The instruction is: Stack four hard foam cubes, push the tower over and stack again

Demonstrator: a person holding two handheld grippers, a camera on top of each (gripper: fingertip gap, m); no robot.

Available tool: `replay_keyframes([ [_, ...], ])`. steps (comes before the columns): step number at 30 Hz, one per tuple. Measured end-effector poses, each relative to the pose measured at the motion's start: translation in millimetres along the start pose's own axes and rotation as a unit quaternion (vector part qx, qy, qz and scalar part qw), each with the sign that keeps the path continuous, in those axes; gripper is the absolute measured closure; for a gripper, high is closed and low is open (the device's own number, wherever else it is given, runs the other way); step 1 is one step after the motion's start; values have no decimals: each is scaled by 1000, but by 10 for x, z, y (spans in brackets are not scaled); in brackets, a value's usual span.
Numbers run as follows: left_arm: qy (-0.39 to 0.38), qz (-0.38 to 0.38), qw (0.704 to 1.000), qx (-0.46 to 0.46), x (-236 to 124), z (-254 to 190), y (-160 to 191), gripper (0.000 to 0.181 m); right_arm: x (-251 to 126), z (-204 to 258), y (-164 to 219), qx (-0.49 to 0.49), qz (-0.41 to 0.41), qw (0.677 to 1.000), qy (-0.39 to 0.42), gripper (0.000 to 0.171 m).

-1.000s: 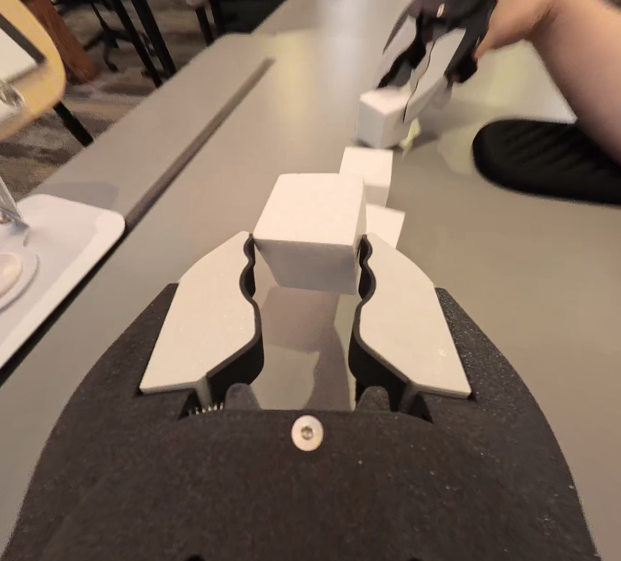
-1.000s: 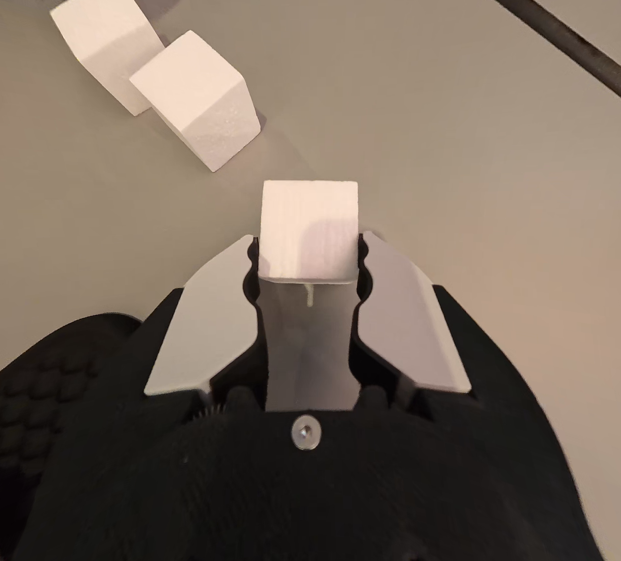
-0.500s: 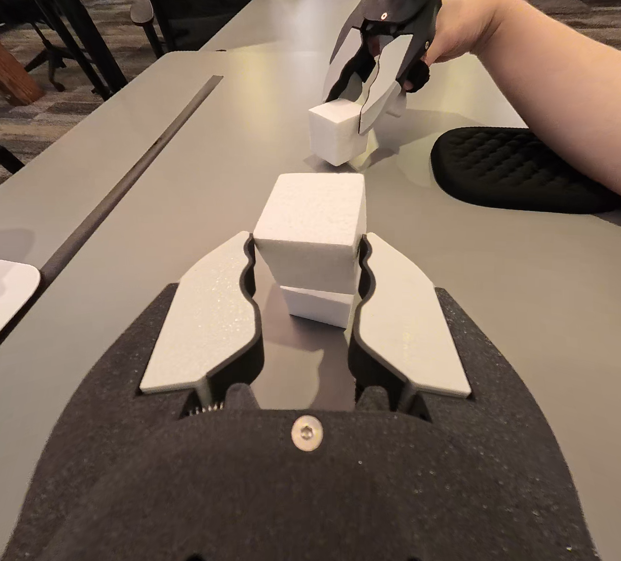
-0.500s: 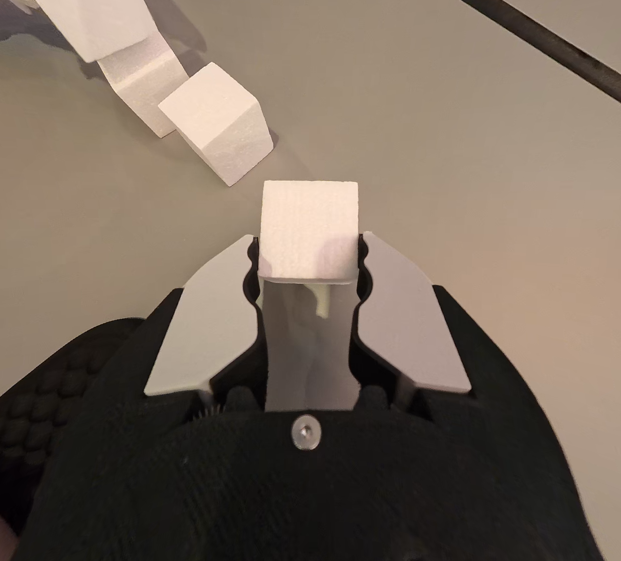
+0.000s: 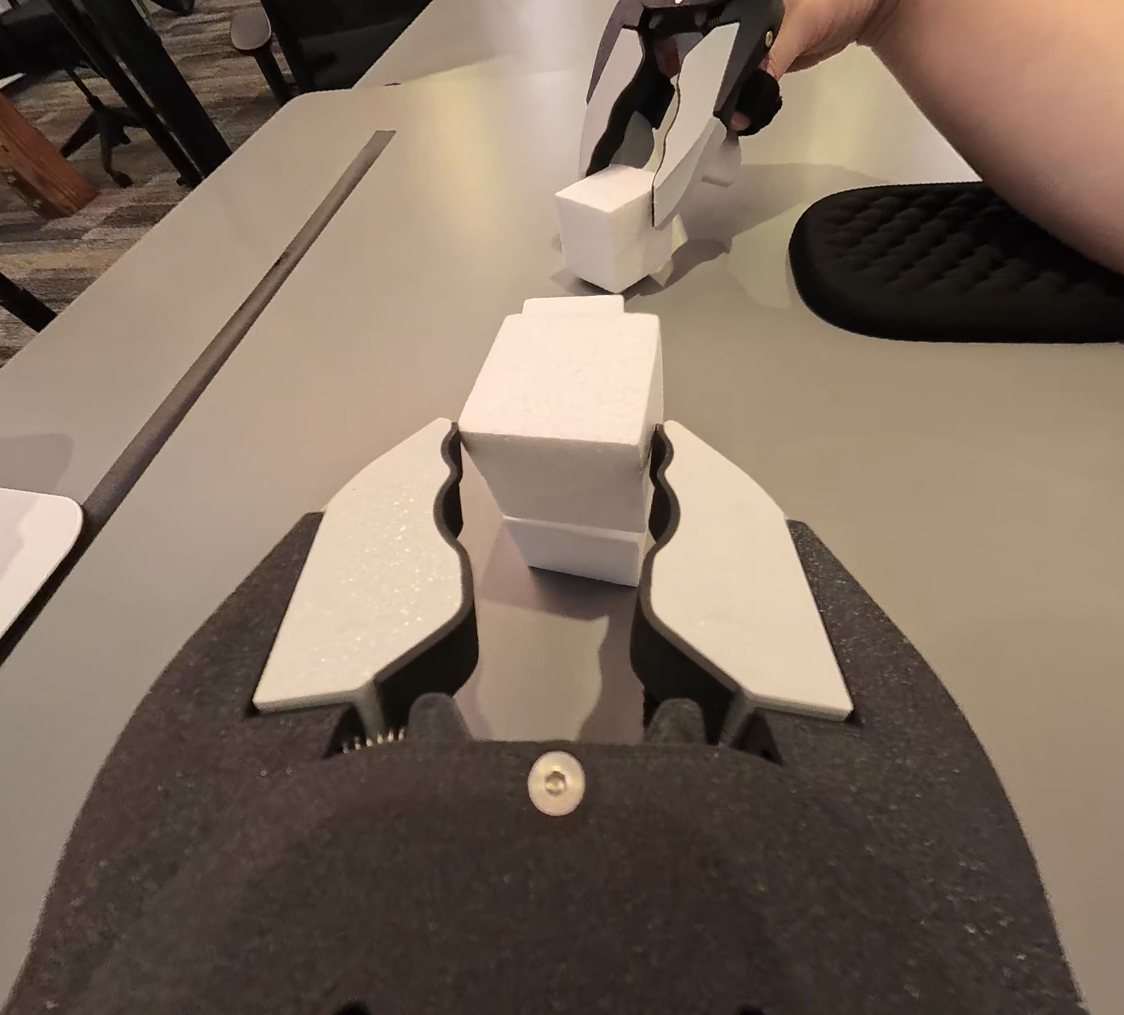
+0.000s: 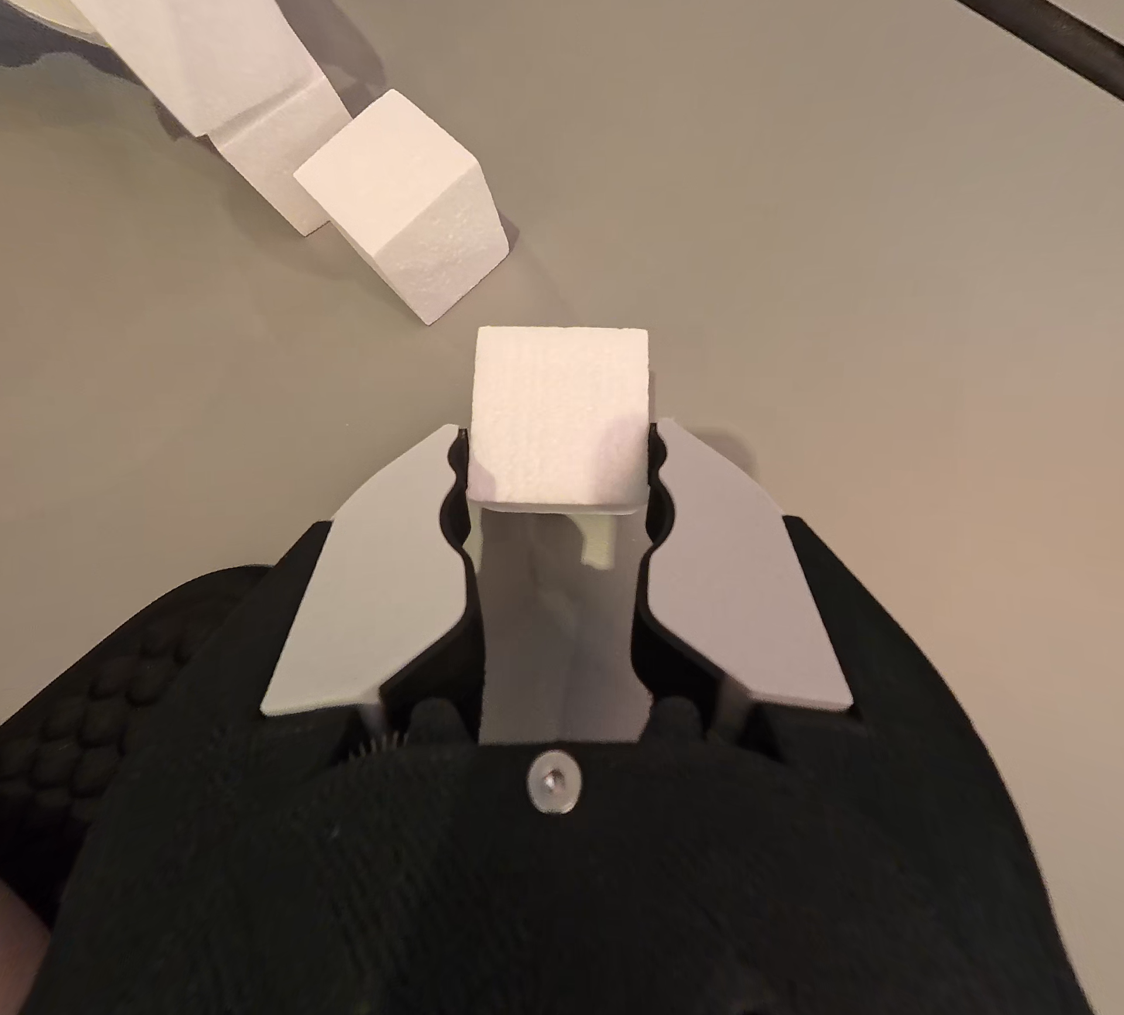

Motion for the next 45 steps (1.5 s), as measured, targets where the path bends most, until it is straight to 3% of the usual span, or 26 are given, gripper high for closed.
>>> replay_keyframes([
  [8,-4,12,1000,9,21,3,73,120,19,17,27,3,8,1000,-7,114],
  [10,-8,13,1000,11,20,14,77,103,-1,25,-3,-1,-1,1000,-7,114],
  [14,8,-6,1000,12,-118,19,-48,96,-137,70,-174,-11,-55,998,-13,114],
  [17,3,-1,1000,22,-334,124,-107,101,-357,184,-477,-11,-124,991,-39,115],
  [22,12,-34,999,-29,-747,331,-192,113,-736,779,-1453,-53,-268,950,-151,115],
  [25,19,-81,992,-94,-949,486,-245,116,-514,1140,-1729,-133,-201,955,-173,115],
  [29,15,-115,985,-131,-1138,621,-261,120,-97,1426,-1800,-231,-91,950,-192,115],
  [37,1,-107,987,-120,-1218,704,-236,123,329,1345,-1696,-215,20,962,-169,114],
  [45,5,-74,991,-108,-1117,646,-149,122,489,1334,-1599,-227,56,960,-155,114],
])
Point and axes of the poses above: each gripper's, where its closed fingertips meet, x out along the fingers, y out of its underside, z = x × y across the jaws, the point moved 2 cm from there along -x, back along the fingers, and after that the axes turned 1 degree about -y, right-handed, at the moved point
